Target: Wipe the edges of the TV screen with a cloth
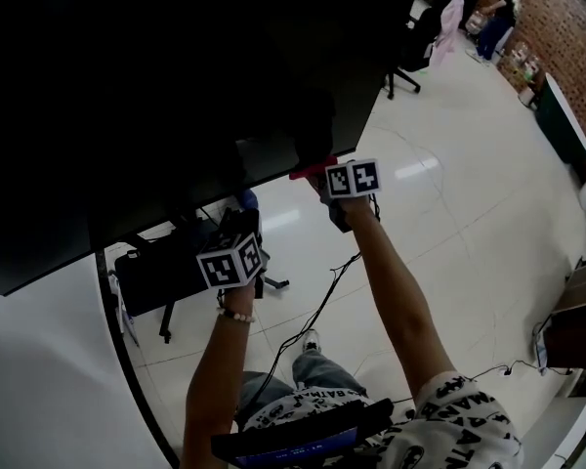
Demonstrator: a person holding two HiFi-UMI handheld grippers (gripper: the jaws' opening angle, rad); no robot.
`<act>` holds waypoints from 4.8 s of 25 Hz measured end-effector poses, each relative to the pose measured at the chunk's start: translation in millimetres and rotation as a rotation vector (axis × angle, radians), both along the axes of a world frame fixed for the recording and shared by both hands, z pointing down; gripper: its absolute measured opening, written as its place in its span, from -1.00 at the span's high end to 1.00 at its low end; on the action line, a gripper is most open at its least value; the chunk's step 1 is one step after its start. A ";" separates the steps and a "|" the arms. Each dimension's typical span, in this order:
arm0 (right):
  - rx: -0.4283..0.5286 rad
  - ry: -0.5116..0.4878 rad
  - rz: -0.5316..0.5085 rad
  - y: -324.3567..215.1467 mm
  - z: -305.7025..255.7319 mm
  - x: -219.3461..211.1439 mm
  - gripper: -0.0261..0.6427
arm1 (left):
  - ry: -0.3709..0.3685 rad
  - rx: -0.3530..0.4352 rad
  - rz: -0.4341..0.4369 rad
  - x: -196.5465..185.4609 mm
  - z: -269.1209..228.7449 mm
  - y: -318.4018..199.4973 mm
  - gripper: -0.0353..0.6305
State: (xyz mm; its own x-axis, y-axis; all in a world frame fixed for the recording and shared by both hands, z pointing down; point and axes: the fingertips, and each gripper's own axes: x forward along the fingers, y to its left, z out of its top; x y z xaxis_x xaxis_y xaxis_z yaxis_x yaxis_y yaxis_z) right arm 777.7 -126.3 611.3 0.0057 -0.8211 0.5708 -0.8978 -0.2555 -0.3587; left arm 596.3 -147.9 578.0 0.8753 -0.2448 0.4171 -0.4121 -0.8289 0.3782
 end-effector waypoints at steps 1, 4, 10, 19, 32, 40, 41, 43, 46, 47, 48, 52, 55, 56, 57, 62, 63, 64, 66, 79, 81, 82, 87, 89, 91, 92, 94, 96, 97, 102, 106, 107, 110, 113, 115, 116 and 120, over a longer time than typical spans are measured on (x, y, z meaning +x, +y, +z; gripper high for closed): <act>0.002 -0.003 0.017 9.0 -1.0 14.2 0.78 | 0.000 0.001 0.005 8.9 -1.6 6.2 0.89; 0.011 -0.003 0.058 29.9 -3.3 53.5 0.78 | -0.006 0.012 0.014 31.0 -5.6 18.3 0.89; -0.020 0.081 0.097 61.0 -8.8 105.6 0.78 | -0.006 0.026 0.021 59.5 -10.0 32.6 0.89; -0.058 0.604 -0.006 52.2 -79.8 127.9 0.78 | -0.008 0.058 0.060 78.6 -20.3 51.4 0.89; 0.299 0.559 0.044 43.7 -259.2 133.3 0.78 | 0.092 0.196 0.119 102.2 -124.2 47.6 0.89; 0.303 0.776 0.058 48.3 -360.5 130.6 0.78 | 0.237 0.277 0.155 121.1 -232.6 64.3 0.89; 0.309 0.790 0.064 49.1 -371.2 130.7 0.78 | 0.259 0.291 0.155 123.1 -249.2 66.6 0.89; 0.326 0.807 0.075 50.7 -391.2 129.6 0.78 | 0.317 0.309 0.162 124.5 -283.5 72.4 0.89; 0.366 0.841 0.084 55.1 -429.6 124.7 0.78 | 0.390 0.356 0.180 122.2 -336.0 85.2 0.89; 0.380 0.858 0.089 57.4 -445.8 123.1 0.78 | 0.405 0.375 0.189 121.2 -352.4 90.5 0.89; 0.392 0.875 0.096 59.8 -463.0 121.8 0.78 | 0.417 0.392 0.197 120.5 -367.4 95.6 0.89; 0.426 0.951 0.133 68.0 -537.1 115.2 0.78 | 0.439 0.451 0.212 117.4 -415.6 104.9 0.89; 0.448 0.985 0.154 73.3 -584.5 114.6 0.78 | 0.441 0.471 0.210 113.6 -441.0 103.7 0.89; 0.455 0.991 0.159 74.0 -598.1 115.1 0.78 | 0.439 0.474 0.213 113.2 -447.7 103.1 0.89; 0.462 1.000 0.165 74.6 -611.4 115.6 0.78 | 0.439 0.472 0.220 112.9 -453.6 102.6 0.89; 0.496 1.052 0.190 75.8 -673.1 115.5 0.78 | 0.456 0.481 0.225 103.4 -481.1 99.6 0.89; 0.497 1.062 0.195 76.2 -683.2 115.2 0.78 | 0.461 0.486 0.220 100.1 -485.6 98.4 0.89; 0.496 1.073 0.201 76.7 -692.5 115.0 0.78 | 0.466 0.489 0.216 96.6 -489.0 96.8 0.89; 0.494 1.092 0.209 76.9 -708.9 114.7 0.78 | 0.470 0.487 0.207 89.7 -491.5 92.7 0.89; 0.686 1.071 0.168 71.4 -771.6 79.2 0.78 | 0.425 0.507 0.153 61.5 -480.2 64.0 0.89; 0.676 1.064 0.145 66.4 -771.4 72.3 0.78 | 0.421 0.513 0.152 56.0 -480.1 62.2 0.89; 0.667 1.066 0.131 60.7 -771.9 65.9 0.78 | 0.422 0.513 0.149 52.1 -481.1 58.9 0.89; 0.684 1.043 0.059 38.2 -774.0 31.0 0.78 | 0.406 0.544 0.106 35.7 -487.8 39.2 0.89; 0.691 1.045 0.030 27.8 -773.3 12.7 0.78 | 0.399 0.542 0.095 28.2 -486.6 31.1 0.89; 0.693 1.040 -0.012 13.9 -771.7 -8.3 0.78 | 0.400 0.537 0.080 19.6 -485.9 22.3 0.89; 0.692 1.041 -0.028 7.1 -771.6 -18.7 0.78 | 0.400 0.537 0.072 15.3 -486.5 18.2 0.89; 0.692 1.047 -0.054 -6.8 -772.9 -41.7 0.78 | 0.397 0.541 0.060 5.2 -488.8 10.9 0.89; 0.696 1.046 -0.080 -20.0 -774.4 -67.7 0.78 | 0.389 0.549 0.048 -7.5 -491.0 4.9 0.89; 0.697 1.045 -0.093 -26.2 -775.2 -81.1 0.78 | 0.386 0.552 0.045 -14.3 -492.1 2.1 0.89; 0.675 1.060 -0.141 -59.0 -774.9 -142.1 0.78 | 0.373 0.565 0.025 -47.0 -495.6 -14.5 0.89; 0.670 1.066 -0.147 -77.7 -774.3 -180.0 0.78 | 0.358 0.582 0.002 -72.8 -496.5 -29.3 0.89; 0.667 1.068 -0.150 -82.2 -774.1 -189.2 0.78 | 0.360 0.580 -0.004 -79.5 -496.8 -33.3 0.89; 0.657 1.075 -0.166 -94.6 -773.0 -214.9 0.78 | 0.367 0.581 -0.012 -97.2 -499.7 -41.4 0.89; 0.652 1.075 -0.185 -106.4 -771.0 -240.2 0.78 | 0.383 0.583 -0.016 -114.3 -504.2 -45.4 0.89; 0.650 1.077 -0.191 -113.4 -769.6 -256.6 0.78 | 0.391 0.586 -0.022 -126.8 -506.1 -48.1 0.89; 0.648 1.077 -0.192 -116.8 -769.1 -264.0 0.78 | 0.393 0.590 -0.026 -133.4 -506.7 -49.8 0.89; 0.647 1.066 -0.185 -127.0 -769.6 -287.2 0.78 | 0.405 0.587 -0.036 -161.5 -506.8 -57.7 0.89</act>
